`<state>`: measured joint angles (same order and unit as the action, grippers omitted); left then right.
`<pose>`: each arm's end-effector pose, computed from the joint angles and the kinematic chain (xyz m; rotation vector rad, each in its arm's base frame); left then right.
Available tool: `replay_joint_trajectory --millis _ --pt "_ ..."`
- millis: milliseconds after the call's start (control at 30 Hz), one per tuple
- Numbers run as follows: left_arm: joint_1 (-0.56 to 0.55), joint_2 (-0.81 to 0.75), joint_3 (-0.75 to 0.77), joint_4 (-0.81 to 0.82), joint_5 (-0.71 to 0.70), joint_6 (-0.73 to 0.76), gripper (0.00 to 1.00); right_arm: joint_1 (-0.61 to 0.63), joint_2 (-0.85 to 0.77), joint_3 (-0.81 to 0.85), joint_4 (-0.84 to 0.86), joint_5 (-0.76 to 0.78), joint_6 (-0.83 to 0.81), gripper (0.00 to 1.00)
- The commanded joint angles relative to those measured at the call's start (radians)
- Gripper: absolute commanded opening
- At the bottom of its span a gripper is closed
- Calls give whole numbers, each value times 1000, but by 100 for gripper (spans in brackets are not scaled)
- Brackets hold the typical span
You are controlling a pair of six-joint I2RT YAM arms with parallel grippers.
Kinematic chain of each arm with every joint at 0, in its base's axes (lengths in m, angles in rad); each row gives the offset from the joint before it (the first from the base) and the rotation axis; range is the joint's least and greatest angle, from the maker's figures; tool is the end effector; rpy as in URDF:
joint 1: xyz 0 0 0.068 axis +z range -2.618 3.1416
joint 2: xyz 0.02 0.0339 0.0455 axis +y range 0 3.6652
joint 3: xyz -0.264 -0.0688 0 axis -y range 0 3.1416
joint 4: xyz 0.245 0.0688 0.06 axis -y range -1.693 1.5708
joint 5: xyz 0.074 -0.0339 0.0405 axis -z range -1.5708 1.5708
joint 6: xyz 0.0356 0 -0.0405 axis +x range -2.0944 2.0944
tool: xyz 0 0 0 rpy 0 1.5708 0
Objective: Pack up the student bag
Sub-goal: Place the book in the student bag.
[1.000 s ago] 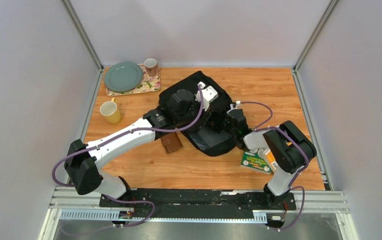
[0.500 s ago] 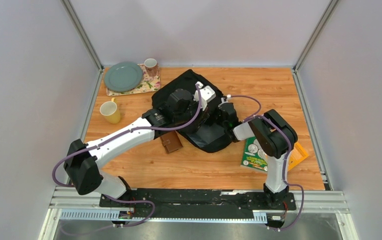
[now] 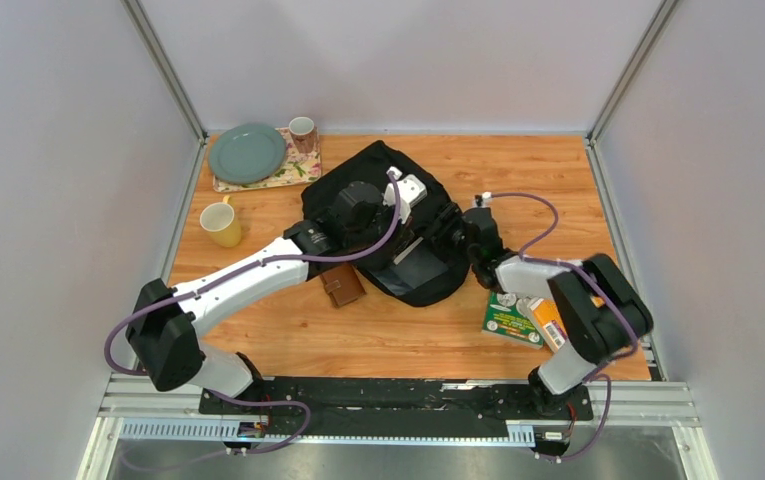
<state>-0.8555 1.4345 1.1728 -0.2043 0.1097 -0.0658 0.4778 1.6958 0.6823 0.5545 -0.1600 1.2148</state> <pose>0.2161 -0.2547 0.3205 0.8747 1.9138 -0.6797 0.2916 0.1574 0.1509 0.7060 2.1394 1.1663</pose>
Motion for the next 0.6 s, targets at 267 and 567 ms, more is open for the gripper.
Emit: replay_joint_trajectory --millis 267,567 --pt "36 -31 -45 68 68 -68 0 -4 -559 -44 -737 472 -251 66" --pt "16 128 51 0 370 -92 24 -50 -772 -84 -893 495 -311 71"
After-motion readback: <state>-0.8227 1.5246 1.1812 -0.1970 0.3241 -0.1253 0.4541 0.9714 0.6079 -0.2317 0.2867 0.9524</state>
